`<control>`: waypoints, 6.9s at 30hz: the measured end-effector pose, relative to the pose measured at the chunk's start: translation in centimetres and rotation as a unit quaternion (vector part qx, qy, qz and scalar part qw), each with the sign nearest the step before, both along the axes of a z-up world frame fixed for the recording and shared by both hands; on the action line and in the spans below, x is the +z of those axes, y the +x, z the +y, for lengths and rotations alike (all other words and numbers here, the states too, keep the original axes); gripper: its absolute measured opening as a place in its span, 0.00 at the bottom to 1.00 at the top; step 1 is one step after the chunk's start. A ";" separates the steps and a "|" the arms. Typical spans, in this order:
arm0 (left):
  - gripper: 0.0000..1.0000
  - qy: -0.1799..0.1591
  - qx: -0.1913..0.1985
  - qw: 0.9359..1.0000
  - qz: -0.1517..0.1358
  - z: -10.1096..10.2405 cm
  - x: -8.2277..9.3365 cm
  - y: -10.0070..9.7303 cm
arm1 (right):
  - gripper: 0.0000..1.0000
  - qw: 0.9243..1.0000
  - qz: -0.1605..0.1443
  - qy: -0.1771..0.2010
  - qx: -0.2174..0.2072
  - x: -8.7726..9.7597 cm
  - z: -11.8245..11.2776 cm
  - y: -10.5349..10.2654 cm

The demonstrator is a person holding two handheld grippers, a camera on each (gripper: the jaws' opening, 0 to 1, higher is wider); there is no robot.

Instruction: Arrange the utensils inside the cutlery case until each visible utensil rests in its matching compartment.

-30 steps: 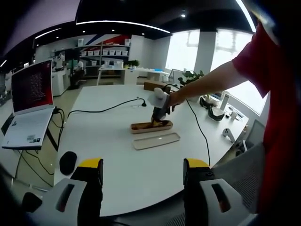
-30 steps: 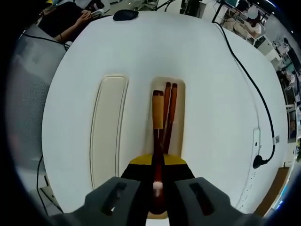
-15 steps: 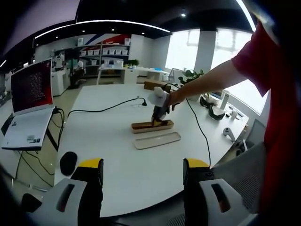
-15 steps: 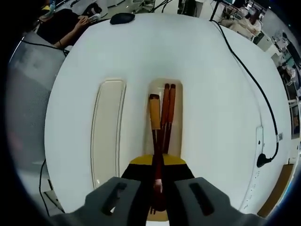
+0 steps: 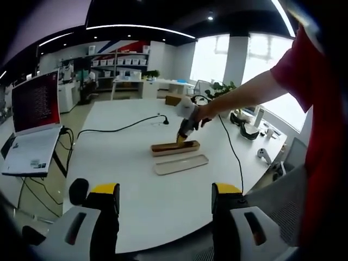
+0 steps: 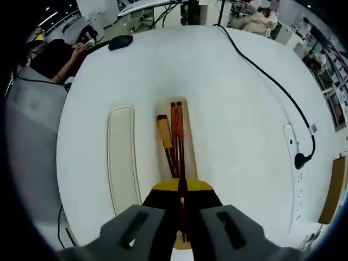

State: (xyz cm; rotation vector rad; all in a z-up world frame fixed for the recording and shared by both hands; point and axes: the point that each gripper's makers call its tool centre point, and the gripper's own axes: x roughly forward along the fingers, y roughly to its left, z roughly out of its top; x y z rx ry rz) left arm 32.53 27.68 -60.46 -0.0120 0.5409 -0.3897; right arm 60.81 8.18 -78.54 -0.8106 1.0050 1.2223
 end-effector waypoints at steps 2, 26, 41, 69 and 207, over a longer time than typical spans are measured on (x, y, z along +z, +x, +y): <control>0.70 -0.004 -0.002 1.000 -0.006 -0.2 0.3 0.1 | 0.00 1.000 -0.001 0.001 -0.010 0.4 -0.5 -0.2; 0.72 0.002 -0.069 0.998 -0.014 -1.5 1.5 -1.5 | 0.13 0.995 -0.048 0.023 -0.083 7.1 -4.0 -5.1; 0.73 -0.003 -0.110 0.994 -0.016 -2.1 1.6 -1.5 | 0.30 0.978 -0.099 0.080 -0.164 10.1 -5.0 -9.2; 0.77 -0.004 -0.200 0.978 -0.066 -5.0 3.5 3.8 | 0.39 0.915 -0.189 0.176 -0.311 15.8 -8.8 -15.1; 0.60 0.185 -0.317 0.925 0.101 -9.8 -22.0 12.6 | 0.42 0.949 0.101 0.158 -0.254 -2.8 -6.8 -19.0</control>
